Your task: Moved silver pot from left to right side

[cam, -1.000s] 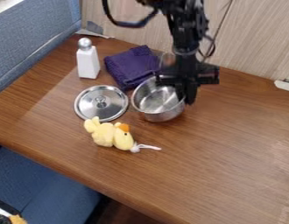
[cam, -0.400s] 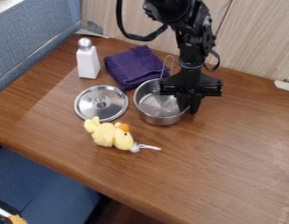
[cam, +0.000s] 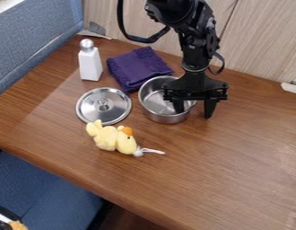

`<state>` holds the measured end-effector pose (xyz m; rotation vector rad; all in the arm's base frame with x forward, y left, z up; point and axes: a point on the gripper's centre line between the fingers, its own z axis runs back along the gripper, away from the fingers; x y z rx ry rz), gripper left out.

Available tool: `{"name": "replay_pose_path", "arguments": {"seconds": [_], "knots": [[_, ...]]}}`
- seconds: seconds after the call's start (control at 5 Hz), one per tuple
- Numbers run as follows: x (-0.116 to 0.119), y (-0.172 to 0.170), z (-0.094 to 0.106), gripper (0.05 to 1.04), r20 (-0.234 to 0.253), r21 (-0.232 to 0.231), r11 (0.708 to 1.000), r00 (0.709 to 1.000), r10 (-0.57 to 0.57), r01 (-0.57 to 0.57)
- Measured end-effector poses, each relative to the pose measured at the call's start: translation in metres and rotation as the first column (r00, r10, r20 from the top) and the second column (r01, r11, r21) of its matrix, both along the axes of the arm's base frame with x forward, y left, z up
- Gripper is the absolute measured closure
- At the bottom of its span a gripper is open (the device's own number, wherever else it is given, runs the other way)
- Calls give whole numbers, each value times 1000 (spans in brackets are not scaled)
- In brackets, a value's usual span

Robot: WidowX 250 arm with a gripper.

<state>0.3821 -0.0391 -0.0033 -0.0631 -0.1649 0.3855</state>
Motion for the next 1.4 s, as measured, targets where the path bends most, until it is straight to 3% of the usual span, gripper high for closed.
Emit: {"name": "replay_pose_path", "arguments": {"seconds": [0.2, 0.8, 1.0, 1.2, 1.4], "knots": [[-3, 1, 4, 75, 3, -3, 1000, 1000, -10, 10], [-8, 10, 50, 83, 61, -72, 997, 998, 2, 2], [-13, 18, 84, 83, 96, -106, 994, 995, 2, 8], [-16, 28, 102, 83, 122, -124, 992, 992, -19, 34], [-16, 29, 103, 83, 124, -122, 992, 992, -22, 37]]}}
